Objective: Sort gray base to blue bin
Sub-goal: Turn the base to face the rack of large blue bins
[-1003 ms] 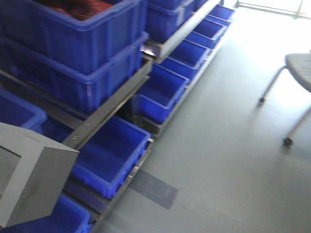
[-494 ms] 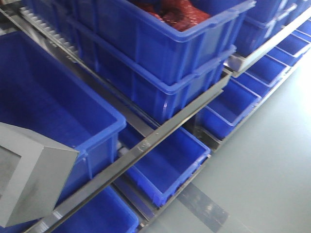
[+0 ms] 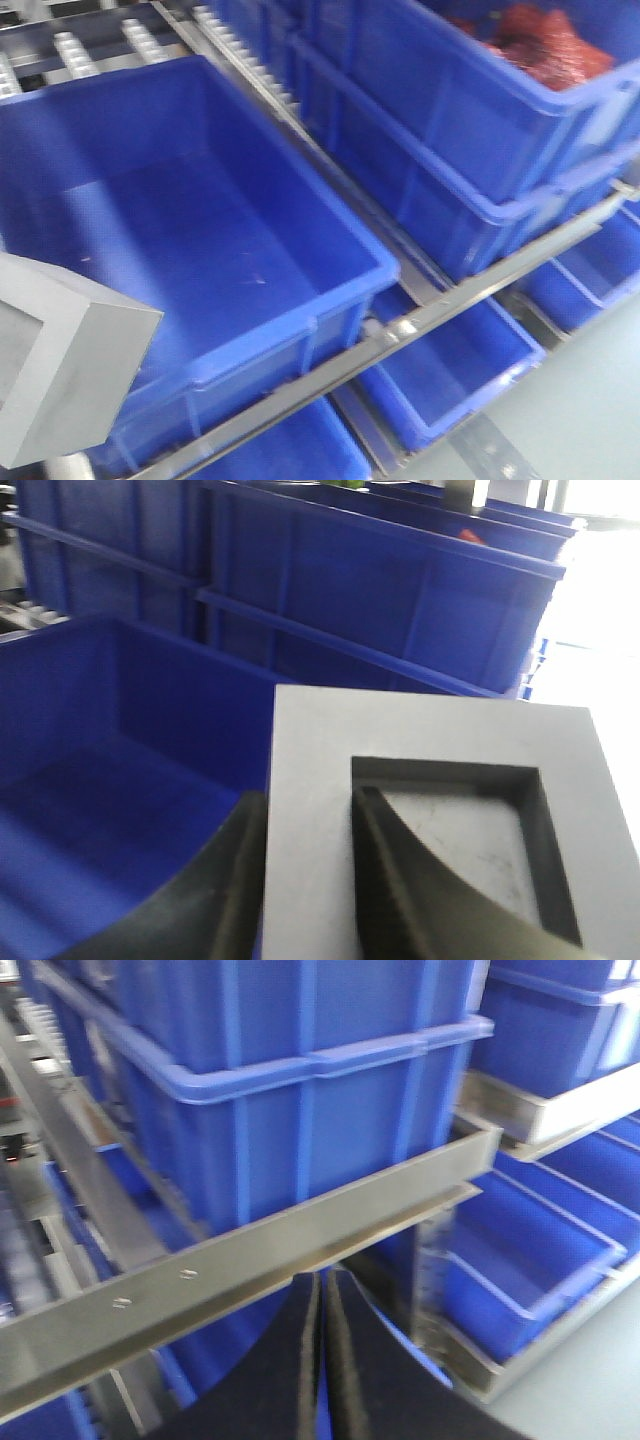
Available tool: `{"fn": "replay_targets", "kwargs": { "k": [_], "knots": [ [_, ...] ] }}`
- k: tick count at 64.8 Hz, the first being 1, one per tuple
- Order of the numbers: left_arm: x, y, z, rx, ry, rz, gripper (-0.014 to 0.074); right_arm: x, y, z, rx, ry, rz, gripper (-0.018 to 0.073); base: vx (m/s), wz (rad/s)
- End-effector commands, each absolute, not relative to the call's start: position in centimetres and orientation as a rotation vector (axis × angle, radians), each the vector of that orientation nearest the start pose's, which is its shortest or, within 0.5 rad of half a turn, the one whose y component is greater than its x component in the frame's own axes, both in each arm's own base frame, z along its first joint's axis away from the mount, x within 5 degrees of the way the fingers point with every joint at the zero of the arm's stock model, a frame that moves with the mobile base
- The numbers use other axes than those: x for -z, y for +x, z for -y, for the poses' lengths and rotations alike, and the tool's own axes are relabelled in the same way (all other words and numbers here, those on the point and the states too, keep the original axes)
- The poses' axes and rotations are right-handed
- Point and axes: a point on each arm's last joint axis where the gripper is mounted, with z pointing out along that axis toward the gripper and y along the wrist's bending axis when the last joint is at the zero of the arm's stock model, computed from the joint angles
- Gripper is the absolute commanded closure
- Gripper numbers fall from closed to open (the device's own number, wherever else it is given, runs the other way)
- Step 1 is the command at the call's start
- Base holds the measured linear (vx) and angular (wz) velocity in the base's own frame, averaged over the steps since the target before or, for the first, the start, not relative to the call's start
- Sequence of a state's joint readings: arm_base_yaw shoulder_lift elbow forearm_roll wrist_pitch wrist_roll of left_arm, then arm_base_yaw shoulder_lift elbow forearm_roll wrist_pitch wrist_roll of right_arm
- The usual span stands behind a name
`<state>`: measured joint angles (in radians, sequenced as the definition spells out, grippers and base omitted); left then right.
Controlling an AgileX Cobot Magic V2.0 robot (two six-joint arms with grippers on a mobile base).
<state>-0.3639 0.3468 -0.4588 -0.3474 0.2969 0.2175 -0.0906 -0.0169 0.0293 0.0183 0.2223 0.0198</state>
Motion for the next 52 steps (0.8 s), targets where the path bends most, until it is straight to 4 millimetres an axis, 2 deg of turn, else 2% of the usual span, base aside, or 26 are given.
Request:
{"fn": "replay_targets", "kwargs": {
  "k": [1,52],
  "knots": [
    [-33.77,7.19,3.44,0.463,0.223,-1.533,0.0576,-19.08,5.58,0.49,0.05,0.092,-1.639,0.0564,0.04,0.46],
    [-33.77,7.19,3.44,0.463,0.223,-1.533,0.0576,-19.08,5.58,0.49,0.05,0.092,-1.639,0.0564,0.03,0.42]
  ]
}}
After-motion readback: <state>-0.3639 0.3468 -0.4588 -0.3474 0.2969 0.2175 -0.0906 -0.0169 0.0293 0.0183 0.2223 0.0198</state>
